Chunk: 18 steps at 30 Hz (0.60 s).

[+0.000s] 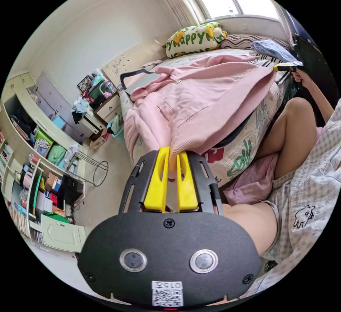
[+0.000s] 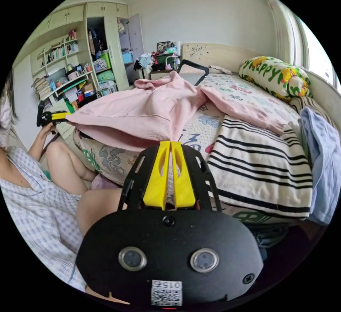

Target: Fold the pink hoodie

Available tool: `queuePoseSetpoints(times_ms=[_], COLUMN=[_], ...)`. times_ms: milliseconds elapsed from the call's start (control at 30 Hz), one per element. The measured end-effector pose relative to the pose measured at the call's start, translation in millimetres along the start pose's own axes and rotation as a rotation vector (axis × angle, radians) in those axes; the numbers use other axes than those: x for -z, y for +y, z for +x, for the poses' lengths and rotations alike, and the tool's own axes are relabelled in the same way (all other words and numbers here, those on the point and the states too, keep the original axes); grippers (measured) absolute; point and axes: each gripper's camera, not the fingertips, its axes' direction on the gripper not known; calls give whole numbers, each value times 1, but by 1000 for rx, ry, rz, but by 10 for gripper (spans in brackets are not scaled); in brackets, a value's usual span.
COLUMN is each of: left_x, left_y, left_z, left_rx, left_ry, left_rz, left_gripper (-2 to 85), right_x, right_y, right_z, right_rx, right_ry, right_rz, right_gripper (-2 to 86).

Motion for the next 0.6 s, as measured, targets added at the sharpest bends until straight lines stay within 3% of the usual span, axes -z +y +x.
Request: queuePoseSetpoints(times_ms=[100,300,433,600], left_x=[-8,-10,17,9], left_y=[16,34,55,80], left_z=[8,13,-7,-26], left_rx=[-9,-17,87,156], left_ry=[8,8,38,44], left_rz=[-34,-29,78,48], left_gripper=[6,6,6,5], right_x=[-6,-11,1,-11], right_y=[16,31,44,48], right_z=[13,-3,-23,-34], right_rx=[-64,15,88,143], right_ry=[-63,-154,-19,106], right_rz=[-23,-69,-75,-159], right_gripper=[-7,-9,-10,-9])
